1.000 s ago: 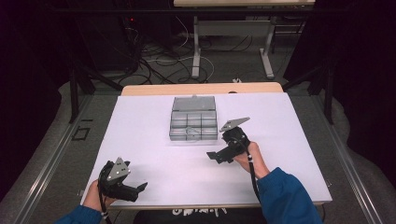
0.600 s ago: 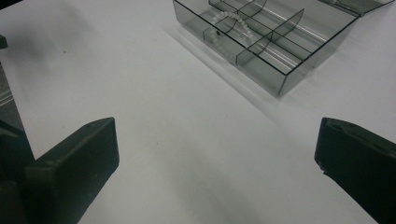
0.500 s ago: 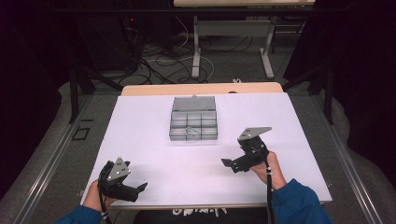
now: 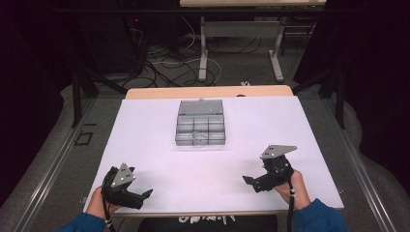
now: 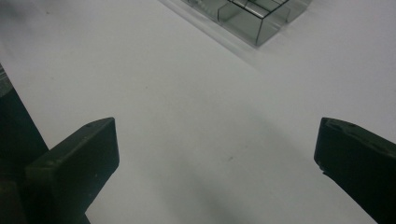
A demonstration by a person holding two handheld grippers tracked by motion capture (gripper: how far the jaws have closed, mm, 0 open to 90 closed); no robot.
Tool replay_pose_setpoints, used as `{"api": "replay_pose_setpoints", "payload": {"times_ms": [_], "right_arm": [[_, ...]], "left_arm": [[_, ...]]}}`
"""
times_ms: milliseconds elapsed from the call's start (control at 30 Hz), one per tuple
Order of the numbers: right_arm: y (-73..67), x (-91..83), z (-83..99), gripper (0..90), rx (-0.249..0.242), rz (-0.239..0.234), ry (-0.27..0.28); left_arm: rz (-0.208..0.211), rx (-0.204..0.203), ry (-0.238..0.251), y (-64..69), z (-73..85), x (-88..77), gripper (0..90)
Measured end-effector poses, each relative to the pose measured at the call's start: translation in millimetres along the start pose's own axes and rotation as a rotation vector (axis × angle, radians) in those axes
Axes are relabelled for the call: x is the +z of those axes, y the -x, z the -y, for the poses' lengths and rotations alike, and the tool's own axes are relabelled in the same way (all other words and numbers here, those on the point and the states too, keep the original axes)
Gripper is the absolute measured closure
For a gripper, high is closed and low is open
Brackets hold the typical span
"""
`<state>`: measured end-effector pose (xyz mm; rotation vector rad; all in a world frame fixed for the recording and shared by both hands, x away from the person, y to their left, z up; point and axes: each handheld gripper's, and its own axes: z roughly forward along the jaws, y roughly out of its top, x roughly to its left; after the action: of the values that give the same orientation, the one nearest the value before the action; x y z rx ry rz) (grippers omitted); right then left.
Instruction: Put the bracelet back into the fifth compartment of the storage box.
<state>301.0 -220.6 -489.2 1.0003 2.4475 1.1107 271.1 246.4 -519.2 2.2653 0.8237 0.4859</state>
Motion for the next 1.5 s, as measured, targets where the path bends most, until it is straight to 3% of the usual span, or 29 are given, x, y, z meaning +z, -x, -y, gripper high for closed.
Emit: {"api": "replay_pose_setpoints", "payload": {"times_ms": [700, 1033, 1267, 1367, 1500], "right_arm": [[9.0, -36.2, 52.7, 0.0, 0.060, 0.091, 0.001], [11.6, -40.6, 64.2, 0.0, 0.068, 0.110, -0.006], [14.3, -43.0, 69.4, 0.0, 0.079, 0.125, 0.000], [14.4, -42.7, 69.4, 0.0, 0.058, 0.126, 0.000], [13.7, -42.8, 70.7, 0.0, 0.077, 0.129, 0.004]], "left_arm": [[0.003, -0.003, -0.006, 0.4, 0.1, 0.6, 2.2], [-0.006, 0.010, -0.013, -0.3, 0.0, 1.3, 2.1], [0.006, -0.006, -0.017, 1.1, 0.3, 2.5, 2.2], [0.007, -0.005, -0.019, 1.2, 0.4, 2.6, 2.2], [0.004, 0.004, -0.020, 0.6, 0.2, 2.7, 2.2]]}}
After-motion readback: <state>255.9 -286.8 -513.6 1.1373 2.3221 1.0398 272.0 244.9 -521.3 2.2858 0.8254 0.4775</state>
